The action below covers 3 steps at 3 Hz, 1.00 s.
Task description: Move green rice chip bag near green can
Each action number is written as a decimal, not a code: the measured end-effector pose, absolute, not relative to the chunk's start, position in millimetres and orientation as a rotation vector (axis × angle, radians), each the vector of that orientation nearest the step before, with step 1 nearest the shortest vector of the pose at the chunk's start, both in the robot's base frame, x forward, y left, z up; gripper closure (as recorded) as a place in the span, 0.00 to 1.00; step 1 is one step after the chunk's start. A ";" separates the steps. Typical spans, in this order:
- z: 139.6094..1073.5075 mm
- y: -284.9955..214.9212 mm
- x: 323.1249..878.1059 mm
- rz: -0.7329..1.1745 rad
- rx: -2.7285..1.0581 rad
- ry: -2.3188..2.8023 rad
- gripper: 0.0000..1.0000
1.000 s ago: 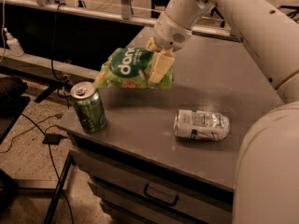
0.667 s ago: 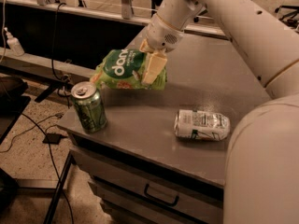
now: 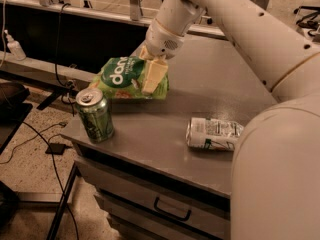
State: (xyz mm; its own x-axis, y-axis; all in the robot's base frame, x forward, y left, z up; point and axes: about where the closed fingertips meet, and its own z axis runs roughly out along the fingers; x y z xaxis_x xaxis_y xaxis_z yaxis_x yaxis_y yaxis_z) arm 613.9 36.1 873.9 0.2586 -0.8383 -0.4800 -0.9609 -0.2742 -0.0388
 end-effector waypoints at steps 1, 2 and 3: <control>869.7 45.0 609.3 0.530 -2.234 1.655 0.73; 866.0 50.7 602.6 0.535 -2.257 1.655 0.50; 861.7 53.4 596.4 0.545 -2.274 1.655 0.27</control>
Offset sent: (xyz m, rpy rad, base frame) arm -0.0289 0.0122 -0.0092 -0.0696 0.0486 0.0515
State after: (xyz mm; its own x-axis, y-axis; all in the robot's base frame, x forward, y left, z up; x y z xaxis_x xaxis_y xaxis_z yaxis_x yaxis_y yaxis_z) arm 596.4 53.4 861.7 0.2741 -0.8478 -0.4540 -0.9517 -0.3069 -0.0016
